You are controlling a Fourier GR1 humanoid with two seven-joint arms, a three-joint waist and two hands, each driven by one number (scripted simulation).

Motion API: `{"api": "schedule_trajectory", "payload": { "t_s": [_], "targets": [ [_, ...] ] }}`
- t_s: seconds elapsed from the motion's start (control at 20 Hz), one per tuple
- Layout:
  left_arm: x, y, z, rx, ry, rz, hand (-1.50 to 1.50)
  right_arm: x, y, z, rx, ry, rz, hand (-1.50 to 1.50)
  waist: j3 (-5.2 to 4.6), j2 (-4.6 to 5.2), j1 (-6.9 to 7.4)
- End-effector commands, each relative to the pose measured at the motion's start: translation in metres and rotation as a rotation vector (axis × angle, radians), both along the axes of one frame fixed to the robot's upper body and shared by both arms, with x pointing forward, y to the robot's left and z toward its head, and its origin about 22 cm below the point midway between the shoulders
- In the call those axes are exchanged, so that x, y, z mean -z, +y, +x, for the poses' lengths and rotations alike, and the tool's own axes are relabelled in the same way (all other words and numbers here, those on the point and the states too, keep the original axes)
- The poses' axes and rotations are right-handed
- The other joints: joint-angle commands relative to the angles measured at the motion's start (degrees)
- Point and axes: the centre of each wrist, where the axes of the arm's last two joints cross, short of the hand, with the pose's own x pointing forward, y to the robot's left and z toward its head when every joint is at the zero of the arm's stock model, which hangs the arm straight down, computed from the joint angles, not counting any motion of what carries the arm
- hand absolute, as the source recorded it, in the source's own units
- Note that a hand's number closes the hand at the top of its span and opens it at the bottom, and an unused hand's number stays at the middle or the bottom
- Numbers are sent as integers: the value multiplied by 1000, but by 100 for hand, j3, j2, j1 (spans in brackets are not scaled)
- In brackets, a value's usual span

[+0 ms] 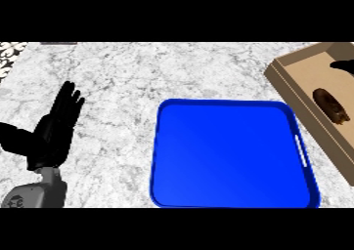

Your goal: Pick the sweet potato from the tray and place it in the cardboard box

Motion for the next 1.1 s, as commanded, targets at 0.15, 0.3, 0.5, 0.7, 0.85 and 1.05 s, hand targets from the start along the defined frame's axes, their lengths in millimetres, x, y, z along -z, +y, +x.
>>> {"api": "schedule_trajectory", "payload": {
  "t_s": [0.15,0.3,0.5,0.7,0.85,1.05],
  "targets": [
    [6,-6,-7,-12,-7,-15,0,3,-30,-12,-51,-114,447,-150,0,-17,-67],
    [8,20,-9,-15,6,-11,0,-24,-56,-27,-56,-148,501,-150,-7,-23,-72],
    [9,2,7,5,-9,13,0,-6,-78,-35,12,-212,539,-150,-4,17,-27],
    [12,1,0,5,2,4,0,4,-122,-70,17,-241,554,-150,-3,18,-21],
    [-9,7,-8,17,3,-11,0,9,-134,-76,29,-264,549,-150,0,18,33],
    [-18,1,5,-13,-8,-4,0,15,-150,-101,21,-262,546,-150,-2,9,-13]
  ]
}}
